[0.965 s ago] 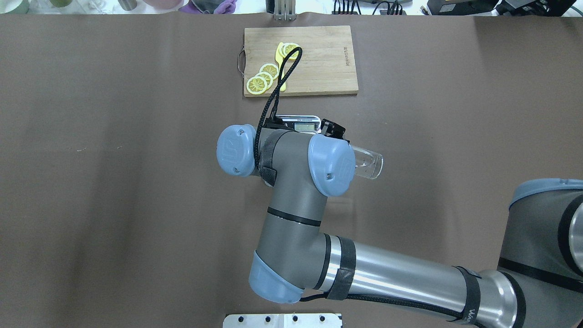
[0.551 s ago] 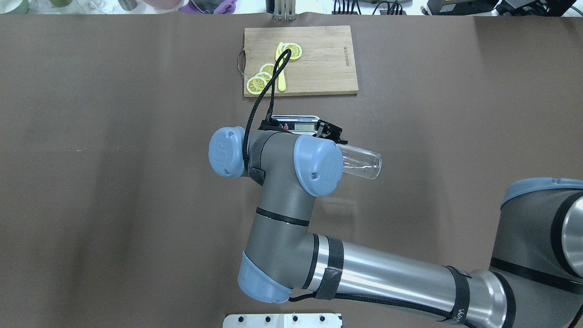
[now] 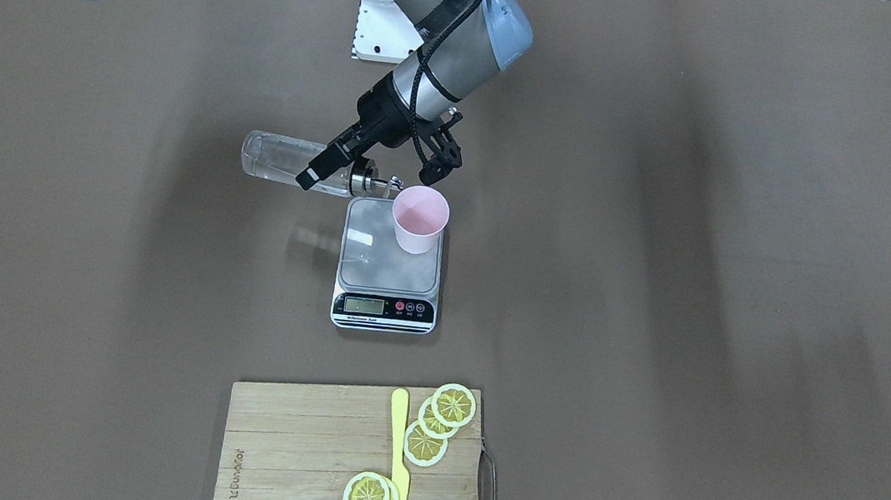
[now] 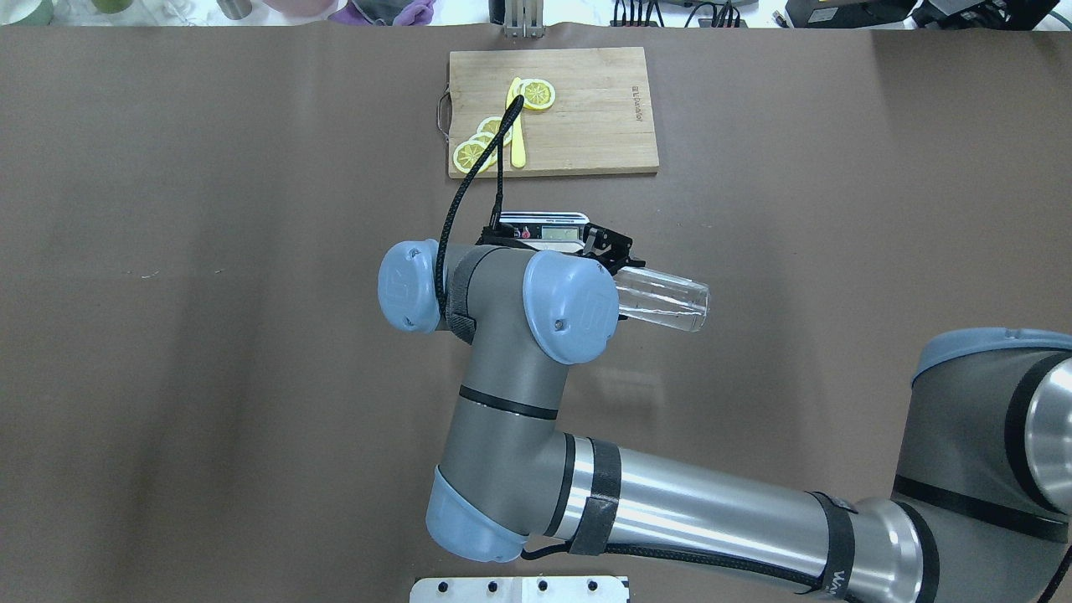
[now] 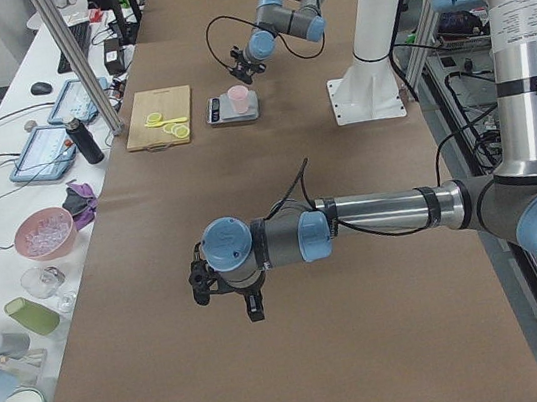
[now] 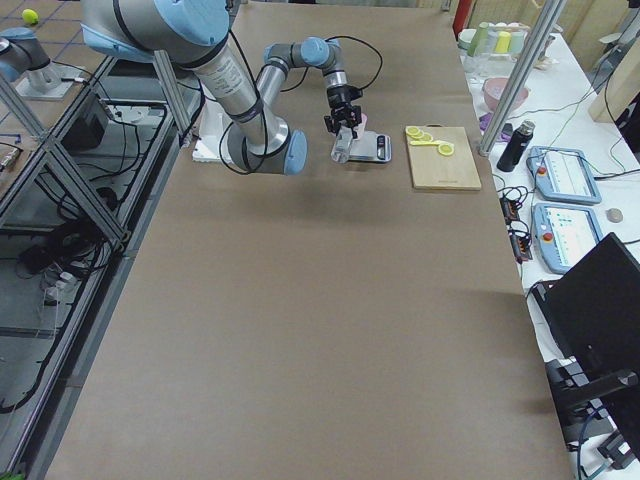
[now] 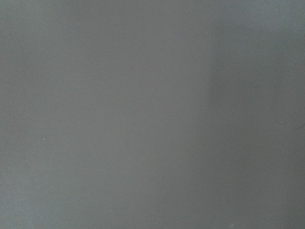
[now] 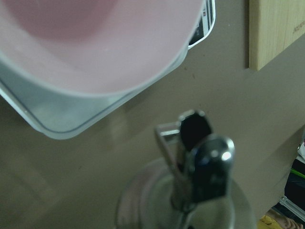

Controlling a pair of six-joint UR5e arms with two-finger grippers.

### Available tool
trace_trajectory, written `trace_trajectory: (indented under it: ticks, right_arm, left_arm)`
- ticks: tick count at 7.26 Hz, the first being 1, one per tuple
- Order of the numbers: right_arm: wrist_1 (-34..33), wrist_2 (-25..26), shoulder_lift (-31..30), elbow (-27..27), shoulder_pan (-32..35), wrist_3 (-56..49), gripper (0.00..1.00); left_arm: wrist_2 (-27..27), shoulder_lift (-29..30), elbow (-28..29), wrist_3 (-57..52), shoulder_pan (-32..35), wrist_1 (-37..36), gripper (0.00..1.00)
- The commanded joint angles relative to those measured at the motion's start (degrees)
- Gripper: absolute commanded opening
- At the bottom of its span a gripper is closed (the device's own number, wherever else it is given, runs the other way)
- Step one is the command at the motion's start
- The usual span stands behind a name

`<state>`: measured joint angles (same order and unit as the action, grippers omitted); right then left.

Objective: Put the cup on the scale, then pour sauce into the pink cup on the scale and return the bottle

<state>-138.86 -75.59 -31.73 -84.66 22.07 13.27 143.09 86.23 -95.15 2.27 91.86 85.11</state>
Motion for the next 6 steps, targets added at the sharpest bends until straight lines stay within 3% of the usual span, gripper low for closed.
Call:
trace_trajectory:
  ticks: [1,3,6]
  right_arm:
    - [-1.67,0.27,0.44,0.45,-0.27,0.0,0.31]
    - [-2.03,0.35,0.87,1.24,-0.45,0.09,0.31]
    - [-3.34,0.79,3.86,5.63,-0.71,0.17,0.31]
  left_arm:
    - [-0.09,0.07,-0.12,0.01,-0.01,0.05,0.99]
    - [-3.41,0.86,0.23,0.01,-0.01,-0.12,0.99]
    - [-3.43,0.86,0.32,0.01,0.08,-0.12,0.99]
